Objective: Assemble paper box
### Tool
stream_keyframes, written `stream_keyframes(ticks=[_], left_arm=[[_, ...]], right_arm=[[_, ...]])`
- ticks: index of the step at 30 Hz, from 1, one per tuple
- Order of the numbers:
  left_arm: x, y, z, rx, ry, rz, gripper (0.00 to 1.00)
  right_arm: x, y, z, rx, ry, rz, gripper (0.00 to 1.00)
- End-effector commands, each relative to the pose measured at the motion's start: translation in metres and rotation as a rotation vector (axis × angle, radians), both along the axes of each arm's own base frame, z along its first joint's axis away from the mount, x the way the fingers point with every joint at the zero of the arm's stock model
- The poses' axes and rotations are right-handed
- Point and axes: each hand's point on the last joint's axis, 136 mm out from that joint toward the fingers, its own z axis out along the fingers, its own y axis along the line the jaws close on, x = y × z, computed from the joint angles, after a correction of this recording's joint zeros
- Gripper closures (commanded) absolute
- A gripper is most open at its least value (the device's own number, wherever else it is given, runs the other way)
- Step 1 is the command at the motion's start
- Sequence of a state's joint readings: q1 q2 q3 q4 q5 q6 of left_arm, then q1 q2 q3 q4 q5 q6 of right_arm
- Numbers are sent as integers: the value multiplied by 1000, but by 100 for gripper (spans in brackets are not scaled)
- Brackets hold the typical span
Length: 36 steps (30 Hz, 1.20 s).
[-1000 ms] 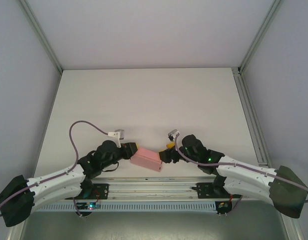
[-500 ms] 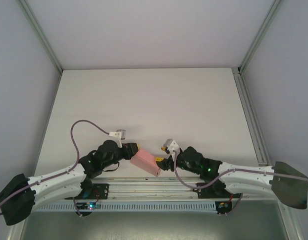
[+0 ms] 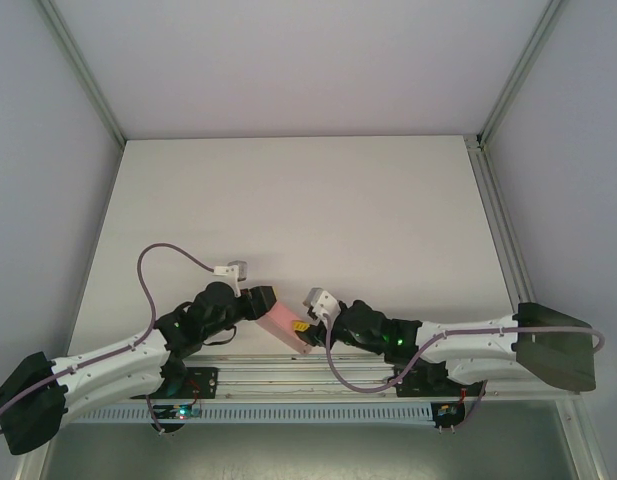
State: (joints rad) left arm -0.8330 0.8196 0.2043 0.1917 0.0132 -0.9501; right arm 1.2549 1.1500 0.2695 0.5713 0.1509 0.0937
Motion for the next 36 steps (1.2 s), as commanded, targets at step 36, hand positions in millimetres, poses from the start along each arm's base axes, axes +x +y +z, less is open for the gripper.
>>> stream_keyframes(ticks=[36], left_arm=[[-14,39,-10,-52,149,201,57]], right_arm=[[-15,-52,-102,-434,77,14,48]])
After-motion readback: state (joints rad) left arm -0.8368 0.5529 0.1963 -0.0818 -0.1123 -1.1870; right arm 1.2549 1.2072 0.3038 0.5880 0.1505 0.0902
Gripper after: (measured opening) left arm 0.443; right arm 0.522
